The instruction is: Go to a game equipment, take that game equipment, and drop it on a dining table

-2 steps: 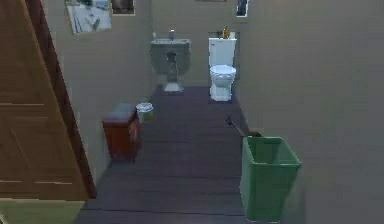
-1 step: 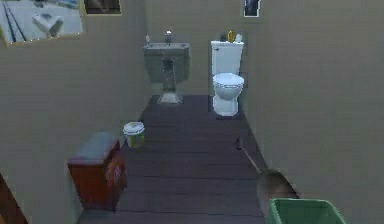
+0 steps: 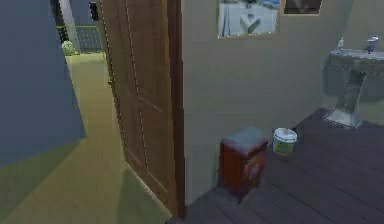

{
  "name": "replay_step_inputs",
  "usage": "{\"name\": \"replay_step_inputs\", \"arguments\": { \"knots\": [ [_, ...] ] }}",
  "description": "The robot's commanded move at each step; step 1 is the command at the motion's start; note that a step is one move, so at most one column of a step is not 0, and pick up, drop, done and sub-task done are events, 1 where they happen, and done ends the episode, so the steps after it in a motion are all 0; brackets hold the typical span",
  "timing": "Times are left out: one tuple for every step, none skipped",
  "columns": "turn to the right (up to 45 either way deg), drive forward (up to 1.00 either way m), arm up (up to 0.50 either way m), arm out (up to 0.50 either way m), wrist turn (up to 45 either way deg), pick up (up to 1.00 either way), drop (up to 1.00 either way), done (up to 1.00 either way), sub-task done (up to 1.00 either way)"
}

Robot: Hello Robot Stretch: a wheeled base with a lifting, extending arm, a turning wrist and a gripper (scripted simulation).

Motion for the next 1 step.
{"name": "replay_step_inputs", "arguments": {
  "knots": [
    [-36.0,0.00,0.00,0.00,0.0,0.00,0.00,0.00,0.00]
  ]
}}
